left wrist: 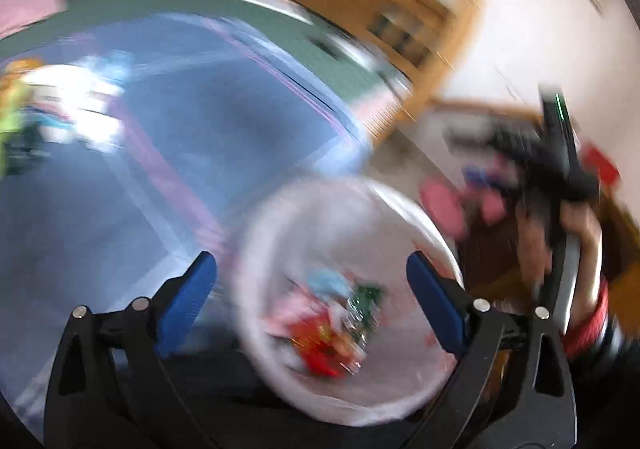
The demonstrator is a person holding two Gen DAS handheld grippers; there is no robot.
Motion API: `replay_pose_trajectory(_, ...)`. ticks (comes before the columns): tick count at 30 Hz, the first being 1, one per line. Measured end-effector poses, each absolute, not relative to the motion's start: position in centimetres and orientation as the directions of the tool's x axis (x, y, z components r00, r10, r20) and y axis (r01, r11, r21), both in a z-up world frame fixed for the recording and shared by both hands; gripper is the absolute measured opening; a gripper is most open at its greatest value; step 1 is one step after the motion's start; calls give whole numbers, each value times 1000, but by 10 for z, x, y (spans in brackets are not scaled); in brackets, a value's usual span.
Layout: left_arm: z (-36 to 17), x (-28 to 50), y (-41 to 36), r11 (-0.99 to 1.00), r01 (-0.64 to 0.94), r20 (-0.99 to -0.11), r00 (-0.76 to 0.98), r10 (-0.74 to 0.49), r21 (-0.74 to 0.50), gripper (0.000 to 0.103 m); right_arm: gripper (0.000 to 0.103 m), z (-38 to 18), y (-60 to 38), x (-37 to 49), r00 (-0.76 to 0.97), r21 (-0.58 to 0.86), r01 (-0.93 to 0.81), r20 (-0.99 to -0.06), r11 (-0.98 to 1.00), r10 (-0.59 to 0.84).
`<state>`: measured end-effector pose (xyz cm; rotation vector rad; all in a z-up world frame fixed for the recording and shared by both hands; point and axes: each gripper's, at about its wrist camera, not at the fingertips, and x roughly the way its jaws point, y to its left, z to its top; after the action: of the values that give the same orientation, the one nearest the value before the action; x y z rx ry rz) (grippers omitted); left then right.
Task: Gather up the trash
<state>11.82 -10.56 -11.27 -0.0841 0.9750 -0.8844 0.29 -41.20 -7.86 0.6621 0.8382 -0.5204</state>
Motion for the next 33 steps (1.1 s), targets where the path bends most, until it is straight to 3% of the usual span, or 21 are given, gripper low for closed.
replay_pose_trajectory(3,-97,166,-51,860,405,-747,457,-484,-310,97,77,-84,-388,33,578,355,604,-812,713,-85)
replay_pose_trajectory(5,-97,194,-5,958,189,-776,561,-287,-218,97,77,-88,-359,65,603,394,538,-797,745,-14)
replay_pose_trajectory(9,-131,219,73,971,-85,-790,600,-129,-223,97,77,-97,-299,132,630,450,439,-772,778,91)
replay_pose_trajectory(11,-161,229,105,954,-229,-849,526,-48,-195,96,77,-103,-261,174,648,480,390,-750,786,137)
replay_pose_trajectory(12,-179,232,121,930,-301,-891,451,-57,-211,96,77,-103,-248,189,652,484,374,-744,791,147)
replay_pose_trajectory(15,-185,237,135,892,-305,-882,433,-183,-335,96,77,-107,-196,252,662,441,293,-734,848,153)
replay_pose_trajectory(19,-176,238,123,943,-217,-879,460,-128,-251,97,77,-126,-143,314,629,266,264,-776,927,44)
replay_pose_trajectory(20,-178,240,124,945,-220,-883,453,-122,-243,97,74,-135,-134,324,615,225,280,-789,933,6)
replay_pose_trajectory(26,-184,240,140,906,-299,-888,433,-152,-300,97,20,-156,-121,311,592,215,259,-806,942,22)
replay_pose_trajectory(29,-180,231,154,890,-328,-874,466,-140,-318,97,7,-150,-118,294,618,228,230,-786,946,39)
replay_pose_trajectory(33,-169,220,181,838,-417,-843,530,-90,-352,97,5,-135,-108,266,662,346,195,-737,918,137)
